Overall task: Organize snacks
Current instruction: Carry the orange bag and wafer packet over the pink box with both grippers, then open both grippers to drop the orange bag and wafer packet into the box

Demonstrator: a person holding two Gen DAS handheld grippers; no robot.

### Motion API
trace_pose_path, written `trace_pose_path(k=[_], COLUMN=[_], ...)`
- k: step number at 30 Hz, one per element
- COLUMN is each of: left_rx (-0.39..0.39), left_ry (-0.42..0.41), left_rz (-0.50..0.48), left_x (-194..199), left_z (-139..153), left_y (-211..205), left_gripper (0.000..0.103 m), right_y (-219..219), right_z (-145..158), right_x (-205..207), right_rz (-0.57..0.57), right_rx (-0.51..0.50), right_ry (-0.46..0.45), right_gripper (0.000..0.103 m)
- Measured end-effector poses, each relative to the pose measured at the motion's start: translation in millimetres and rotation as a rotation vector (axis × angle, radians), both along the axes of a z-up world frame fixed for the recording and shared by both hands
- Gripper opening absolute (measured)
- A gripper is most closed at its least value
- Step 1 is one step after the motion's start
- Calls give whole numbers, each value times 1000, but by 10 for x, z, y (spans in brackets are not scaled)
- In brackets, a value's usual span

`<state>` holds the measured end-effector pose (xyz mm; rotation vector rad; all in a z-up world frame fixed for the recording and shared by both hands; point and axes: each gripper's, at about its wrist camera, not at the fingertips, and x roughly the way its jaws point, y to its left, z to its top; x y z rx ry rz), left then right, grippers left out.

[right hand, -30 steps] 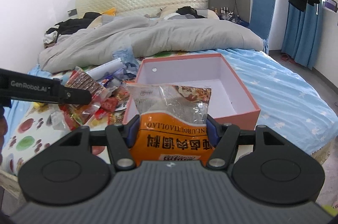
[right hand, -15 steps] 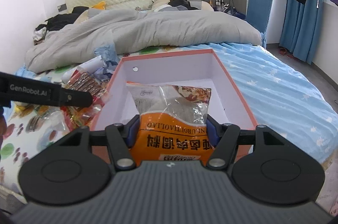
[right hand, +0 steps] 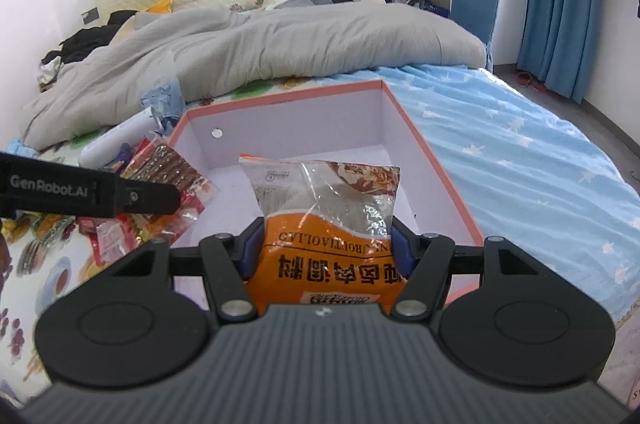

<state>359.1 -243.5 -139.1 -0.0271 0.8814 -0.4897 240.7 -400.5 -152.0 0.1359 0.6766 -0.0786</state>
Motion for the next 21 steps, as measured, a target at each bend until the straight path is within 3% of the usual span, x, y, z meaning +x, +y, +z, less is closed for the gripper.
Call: trace_pose_path(k=[11, 14, 16, 21], left_rx=[-10, -11, -4, -21], left_ry=[14, -2, -18, -47], left_rz=[-9, -2, 10, 24], left_x=[129, 73, 29, -163], left_z=[-115, -46, 15, 236], left_y=[-23, 16, 49, 164], left_gripper=[63, 64, 70, 70], right_y=[-93, -121, -111, -49], right_z=[-142, -115, -91, 56], right_x=[204, 178, 146, -41], right_rz=[-35, -44, -53, -49], right_rx=[36, 71, 67, 65], right_ry=[60, 55, 55, 23], right_gripper=[69, 81, 82, 82])
